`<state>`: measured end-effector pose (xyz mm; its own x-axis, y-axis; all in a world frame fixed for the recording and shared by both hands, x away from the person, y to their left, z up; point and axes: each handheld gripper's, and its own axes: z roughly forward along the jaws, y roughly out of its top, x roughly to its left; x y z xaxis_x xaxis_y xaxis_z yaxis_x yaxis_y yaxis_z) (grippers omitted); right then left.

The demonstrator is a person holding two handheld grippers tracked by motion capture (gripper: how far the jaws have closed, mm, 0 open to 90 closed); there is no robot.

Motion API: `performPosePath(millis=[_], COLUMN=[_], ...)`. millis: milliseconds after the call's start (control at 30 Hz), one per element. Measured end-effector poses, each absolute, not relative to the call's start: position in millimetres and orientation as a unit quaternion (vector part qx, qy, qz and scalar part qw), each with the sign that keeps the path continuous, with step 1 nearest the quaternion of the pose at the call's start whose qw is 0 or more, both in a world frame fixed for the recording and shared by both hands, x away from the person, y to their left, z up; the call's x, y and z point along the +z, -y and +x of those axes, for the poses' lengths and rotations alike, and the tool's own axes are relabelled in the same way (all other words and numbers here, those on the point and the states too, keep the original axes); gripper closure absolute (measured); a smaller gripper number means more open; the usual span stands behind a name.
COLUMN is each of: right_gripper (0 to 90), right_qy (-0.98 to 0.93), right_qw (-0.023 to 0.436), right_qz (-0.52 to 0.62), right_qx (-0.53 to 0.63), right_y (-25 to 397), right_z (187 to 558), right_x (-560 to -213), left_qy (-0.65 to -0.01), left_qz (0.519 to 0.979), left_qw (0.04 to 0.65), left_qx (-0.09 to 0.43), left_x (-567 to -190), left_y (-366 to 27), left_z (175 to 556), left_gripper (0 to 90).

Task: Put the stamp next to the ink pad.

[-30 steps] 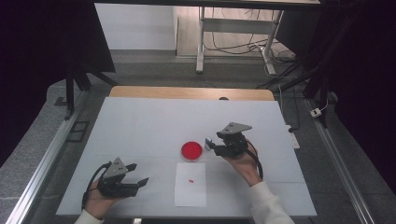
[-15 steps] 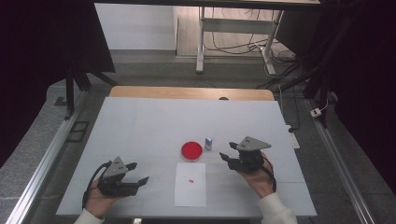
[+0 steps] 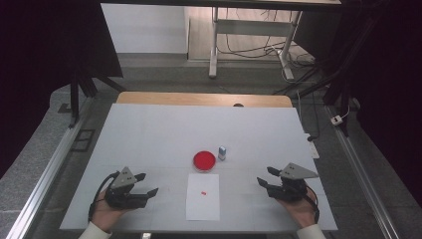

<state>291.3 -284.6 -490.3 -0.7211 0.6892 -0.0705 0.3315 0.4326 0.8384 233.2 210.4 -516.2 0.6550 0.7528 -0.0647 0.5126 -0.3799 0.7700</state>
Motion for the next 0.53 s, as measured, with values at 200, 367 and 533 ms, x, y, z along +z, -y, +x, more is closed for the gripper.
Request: performPosePath(millis=[200, 367, 533], right_gripper=[42.8, 42.8, 42.9], right_qy=[-0.815, -0.812, -0.813], right_qw=[0.205, 0.199, 0.203], right_qz=[0.324, 0.321, 0.321], right_qx=[0.434, 0.444, 0.442], right_y=[303.6, 308.3, 307.1], right_z=[283.7, 282.4, 281.9], right_x=[-496.8, -499.3, -498.5], left_qy=[-0.388, -0.388, -0.386], left_qz=[0.817, 0.817, 0.818], left_qw=[0.399, 0.399, 0.399], left_qx=[0.152, 0.151, 0.152], left_x=[-516.9, -517.4, -517.4], left_y=[-209.6, -209.2, -208.6], left_z=[233.4, 233.5, 233.3], left_gripper=[28.9, 28.9, 28.9])
